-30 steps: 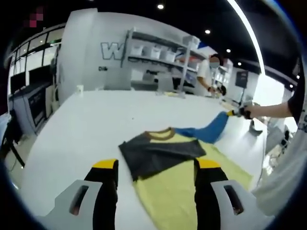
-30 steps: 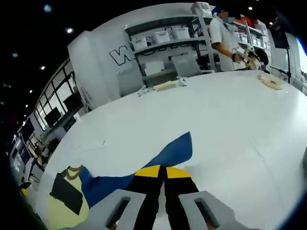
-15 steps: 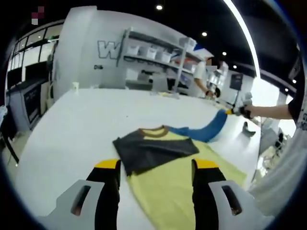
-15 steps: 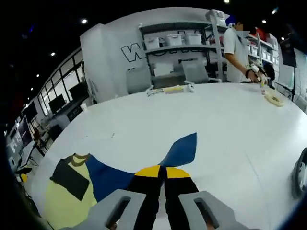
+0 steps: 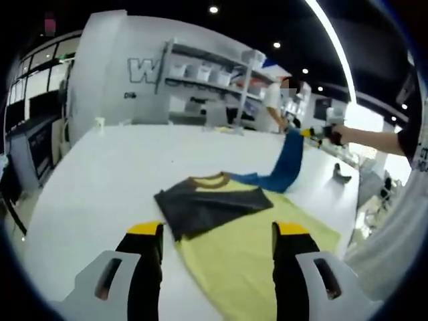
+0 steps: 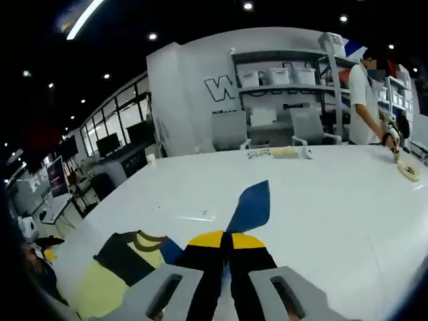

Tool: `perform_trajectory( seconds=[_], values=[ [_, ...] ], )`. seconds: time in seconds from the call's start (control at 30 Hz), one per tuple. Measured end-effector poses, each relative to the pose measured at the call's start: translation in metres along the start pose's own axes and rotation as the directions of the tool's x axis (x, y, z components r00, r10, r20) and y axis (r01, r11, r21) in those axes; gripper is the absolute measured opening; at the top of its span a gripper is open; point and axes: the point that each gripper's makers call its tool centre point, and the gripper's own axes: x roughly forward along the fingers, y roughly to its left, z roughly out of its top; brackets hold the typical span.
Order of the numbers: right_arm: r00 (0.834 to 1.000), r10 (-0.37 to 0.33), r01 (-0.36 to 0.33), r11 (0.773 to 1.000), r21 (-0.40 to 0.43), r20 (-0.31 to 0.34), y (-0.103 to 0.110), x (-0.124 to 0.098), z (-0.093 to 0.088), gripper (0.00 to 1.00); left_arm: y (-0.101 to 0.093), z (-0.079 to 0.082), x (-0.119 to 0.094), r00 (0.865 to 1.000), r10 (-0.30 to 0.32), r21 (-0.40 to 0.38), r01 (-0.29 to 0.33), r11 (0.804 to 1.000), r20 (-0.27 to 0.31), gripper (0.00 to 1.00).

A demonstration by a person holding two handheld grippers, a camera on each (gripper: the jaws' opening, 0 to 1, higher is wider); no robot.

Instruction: Fold the garment on the visible template until the final outline fits inside the template.

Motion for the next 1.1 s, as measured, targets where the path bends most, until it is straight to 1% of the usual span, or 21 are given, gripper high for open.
perform_trajectory(
  seconds=[0.07, 0.1, 0.13, 0.17, 0.2, 0.3, 0.37, 0.4, 0.43, 0.47, 0.5, 0.6, 0.67, 0.73, 0.77, 0.8, 0.87, 0.9, 0.93, 1.0, 1.1],
  values=[
    [0.999, 0.029, -0.028, 1.000, -0.006, 0.016, 0.009, 0.003, 0.006, 0.00, 0.000, -0.002, -0.003, 1.000, 0.000, 0.009, 0.000, 1.000, -0.008, 0.67],
    [0.998, 0.057, -0.056, 0.998, -0.012, 0.032, 0.026, 0.004, 0.014, 0.00, -0.002, -0.004, -0.006, 1.000, -0.003, 0.023, 0.003, 1.000, -0.016, 0.69],
    [0.997, 0.070, -0.069, 0.997, -0.018, 0.037, 0.033, 0.005, 0.017, 0.00, -0.003, -0.005, -0.008, 1.000, -0.005, 0.029, 0.006, 1.000, -0.024, 0.71],
    [0.995, 0.092, -0.091, 0.995, -0.026, 0.044, 0.055, 0.007, 0.024, 0.00, -0.005, -0.007, -0.011, 0.999, -0.005, 0.051, 0.007, 0.999, -0.037, 0.76],
    [0.993, 0.106, -0.104, 0.994, -0.029, 0.046, 0.050, 0.009, 0.023, 0.00, -0.006, -0.008, -0.014, 0.999, -0.004, 0.066, 0.007, 0.998, -0.045, 0.79],
    [0.990, 0.136, -0.134, 0.990, -0.050, 0.042, 0.069, 0.012, 0.028, 0.00, -0.005, -0.015, -0.021, 0.998, -0.009, 0.101, 0.016, 0.995, -0.068, 0.85],
    [0.988, 0.149, -0.147, 0.988, -0.053, 0.043, 0.072, 0.017, 0.031, 0.00, -0.006, -0.020, -0.025, 0.997, -0.009, 0.106, 0.017, 0.994, -0.076, 0.87],
    [0.983, 0.178, -0.176, 0.984, -0.039, 0.049, 0.088, 0.020, 0.035, 0.00, -0.006, -0.025, -0.029, 0.996, -0.010, 0.102, 0.018, 0.995, -0.084, 0.88],
    [0.979, 0.196, -0.194, 0.980, -0.033, 0.053, 0.097, 0.023, 0.037, 0.00, -0.005, -0.029, -0.031, 0.996, -0.008, 0.099, 0.017, 0.995, -0.089, 0.88],
    [0.977, 0.205, -0.204, 0.978, -0.034, 0.051, 0.100, 0.027, 0.039, 0.00, -0.004, -0.030, -0.031, 0.996, -0.006, 0.098, 0.015, 0.995, -0.091, 0.87],
    [0.975, 0.215, -0.213, 0.976, -0.035, 0.049, 0.104, 0.031, 0.040, 0.00, -0.001, -0.036, -0.035, 0.995, 0.006, 0.088, 0.003, 0.996, -0.098, 0.87],
    [0.967, 0.252, -0.250, 0.967, -0.040, 0.047, 0.132, 0.038, 0.041, 0.00, 0.003, -0.042, -0.043, 0.994, 0.031, 0.068, -0.025, 0.997, -0.101, 0.86],
    [0.959, 0.280, -0.278, 0.960, -0.042, 0.046, 0.146, 0.046, 0.042, 0.00, 0.008, -0.043, -0.048, 0.994, 0.065, 0.037, -0.062, 0.997, -0.085, 0.86],
    [0.952, 0.305, -0.303, 0.952, -0.049, 0.036, 0.159, 0.055, 0.039, 0.00, 0.010, -0.043, -0.053, 0.995, 0.076, 0.019, -0.075, 0.997, -0.071, 0.86],
    [0.951, 0.308, -0.307, 0.951, -0.049, 0.033, 0.162, 0.057, 0.038, 0.00, 0.011, -0.044, -0.054, 0.994, 0.078, 0.016, -0.077, 0.997, -0.069, 0.85],
    [0.947, 0.320, -0.319, 0.947, -0.044, 0.025, 0.167, 0.064, 0.035, 0.00, 0.013, -0.045, -0.056, 0.994, 0.085, 0.011, -0.084, 0.996, -0.068, 0.85],
    [0.939, 0.342, -0.341, 0.939, -0.038, 0.018, 0.179, 0.069, 0.031, 0.00, 0.015, -0.046, -0.059, 0.993, 0.099, 0.009, -0.098, 0.995, -0.067, 0.85],
    [0.933, 0.361, -0.360, 0.932, -0.038, 0.009, 0.196, 0.070, 0.026, 0.00, 0.020, -0.046, -0.063, 0.990, 0.129, 0.004, -0.129, 0.992, -0.059, 0.85],
    [0.929, 0.370, -0.370, 0.928, -0.044, 0.004, 0.200, 0.074, 0.023, 0.00, 0.023, -0.045, -0.065, 0.988, 0.145, 0.000, -0.145, 0.989, -0.049, 0.85],
    [0.924, 0.383, -0.384, 0.922, -0.059, -0.022, 0.211, 0.087, 0.012, 0.00, 0.023, -0.043, -0.067, 0.988, 0.153, -0.022, -0.153, 0.988, -0.030, 0.84],
    [0.919, 0.392, -0.394, 0.917, -0.061, -0.046, 0.227, 0.098, -0.006, 0.00, 0.022, -0.044, -0.069, 0.987, 0.156, -0.034, -0.157, 0.987, -0.026, 0.84]
  ],
)
